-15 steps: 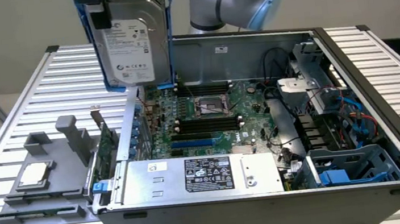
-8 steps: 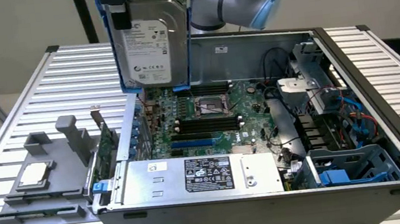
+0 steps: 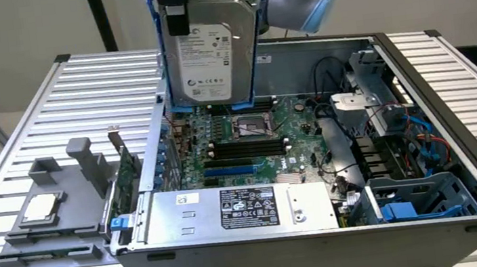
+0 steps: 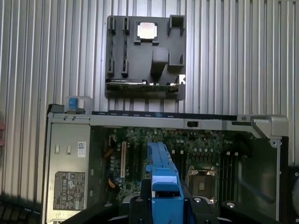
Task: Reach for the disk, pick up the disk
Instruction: 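Pick up the disk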
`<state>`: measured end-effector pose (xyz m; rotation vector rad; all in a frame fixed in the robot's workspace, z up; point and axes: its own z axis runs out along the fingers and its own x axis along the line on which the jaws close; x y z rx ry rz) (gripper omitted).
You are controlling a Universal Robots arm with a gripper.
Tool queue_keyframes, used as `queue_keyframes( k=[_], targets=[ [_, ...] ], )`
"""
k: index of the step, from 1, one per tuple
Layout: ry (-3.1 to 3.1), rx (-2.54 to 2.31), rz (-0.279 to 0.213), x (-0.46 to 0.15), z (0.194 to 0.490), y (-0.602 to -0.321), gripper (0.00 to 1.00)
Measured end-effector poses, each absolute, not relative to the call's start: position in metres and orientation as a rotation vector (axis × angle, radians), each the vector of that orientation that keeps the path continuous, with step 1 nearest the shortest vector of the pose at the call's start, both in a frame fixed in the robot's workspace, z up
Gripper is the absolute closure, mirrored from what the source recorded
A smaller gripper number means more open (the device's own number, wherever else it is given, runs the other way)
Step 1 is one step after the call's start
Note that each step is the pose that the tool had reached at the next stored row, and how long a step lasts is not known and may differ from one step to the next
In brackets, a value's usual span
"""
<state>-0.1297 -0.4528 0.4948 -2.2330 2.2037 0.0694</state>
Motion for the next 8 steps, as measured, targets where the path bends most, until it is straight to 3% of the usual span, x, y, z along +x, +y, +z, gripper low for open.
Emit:
queue_keyframes(
  k=[8],
  targets=[
    [2.198,-2.227,0.074,-0.095,0.495,-0.464,0.67]
  ],
)
